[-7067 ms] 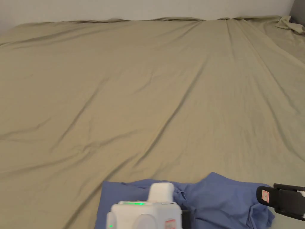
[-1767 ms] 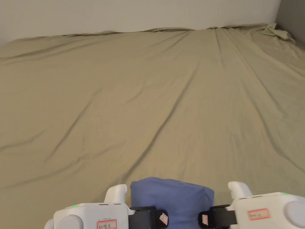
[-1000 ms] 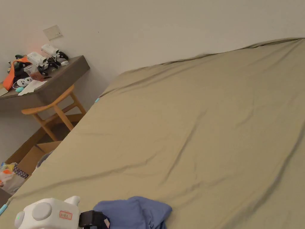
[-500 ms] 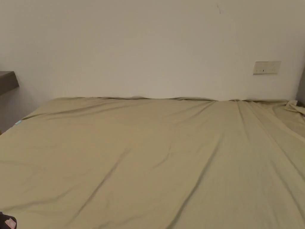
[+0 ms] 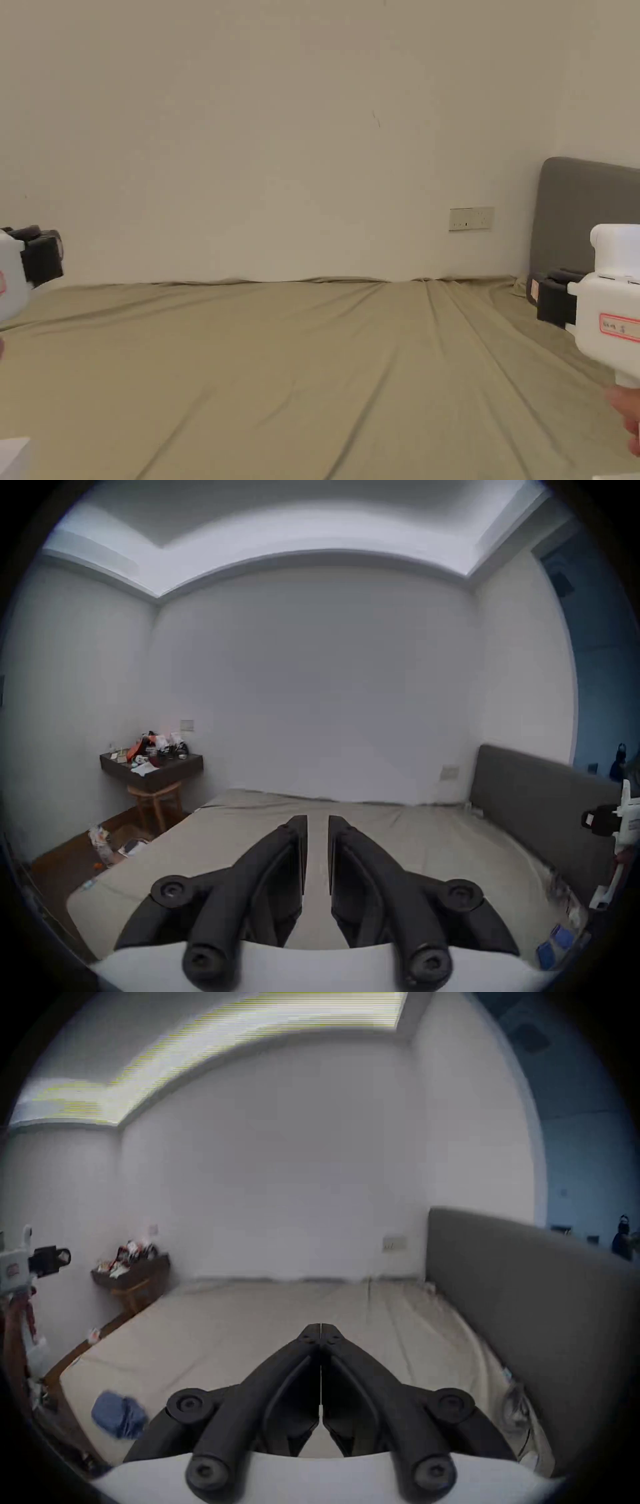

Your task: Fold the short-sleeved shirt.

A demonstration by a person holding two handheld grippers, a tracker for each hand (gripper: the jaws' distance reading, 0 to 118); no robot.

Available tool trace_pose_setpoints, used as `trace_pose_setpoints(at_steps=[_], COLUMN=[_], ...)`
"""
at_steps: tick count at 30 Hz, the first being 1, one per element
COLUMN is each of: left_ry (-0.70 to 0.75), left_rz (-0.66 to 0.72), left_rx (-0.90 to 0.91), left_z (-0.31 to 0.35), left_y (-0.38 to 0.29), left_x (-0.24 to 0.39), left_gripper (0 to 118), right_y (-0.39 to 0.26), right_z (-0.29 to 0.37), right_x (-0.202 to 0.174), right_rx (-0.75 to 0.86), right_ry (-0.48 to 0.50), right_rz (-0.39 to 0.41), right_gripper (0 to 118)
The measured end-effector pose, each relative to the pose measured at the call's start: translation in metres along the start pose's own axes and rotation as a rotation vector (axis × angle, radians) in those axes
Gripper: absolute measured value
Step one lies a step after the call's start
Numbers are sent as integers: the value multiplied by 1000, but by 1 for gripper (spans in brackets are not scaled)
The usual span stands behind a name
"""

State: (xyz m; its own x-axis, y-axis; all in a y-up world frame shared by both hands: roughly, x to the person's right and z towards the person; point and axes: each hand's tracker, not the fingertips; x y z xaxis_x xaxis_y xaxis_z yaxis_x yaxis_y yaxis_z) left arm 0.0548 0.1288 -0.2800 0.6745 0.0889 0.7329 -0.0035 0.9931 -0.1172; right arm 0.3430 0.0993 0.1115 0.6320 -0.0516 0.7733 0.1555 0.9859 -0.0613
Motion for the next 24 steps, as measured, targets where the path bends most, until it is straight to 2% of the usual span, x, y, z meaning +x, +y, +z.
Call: trace_pose_setpoints(at_steps=[3, 6, 9, 10, 13, 15, 17, 20, 24], left_ry=[-36, -6, 51, 18, -21, 2, -1, -31, -40], left_rz=[-31, -150, -73, -43, -95, -163, -148, -93, -104], left_rx=[5, 11, 20, -25, -87, -83, -61, -50, -40], left_z=[1, 5, 10, 10, 10, 7, 14, 18, 15], left_y=[-9, -27, -53, -61, -78, -83, -83, -76, -70], left_x=[36, 73, 91, 94, 105, 111, 120, 121, 122], left_gripper=[13, 13, 13, 13, 13, 13, 13, 13, 13], right_y=[9, 0, -28, -39, -56, -53, -44, -38, -28], right_z=[2, 2, 3, 4, -3, -1, 2, -1, 7], right_x=[-22, -38, -44, -44, -47, -45, -45, -50, -58], right_rx=[34, 36, 25, 8, -57, -53, -34, 0, 6], right_ry=[-30, -40, -52, -49, -51, -43, -30, -48, -35], right_rz=[42, 60, 42, 27, 75, 50, 28, 63, 66], right_gripper=[2, 2, 2, 2, 2, 2, 2, 2, 2])
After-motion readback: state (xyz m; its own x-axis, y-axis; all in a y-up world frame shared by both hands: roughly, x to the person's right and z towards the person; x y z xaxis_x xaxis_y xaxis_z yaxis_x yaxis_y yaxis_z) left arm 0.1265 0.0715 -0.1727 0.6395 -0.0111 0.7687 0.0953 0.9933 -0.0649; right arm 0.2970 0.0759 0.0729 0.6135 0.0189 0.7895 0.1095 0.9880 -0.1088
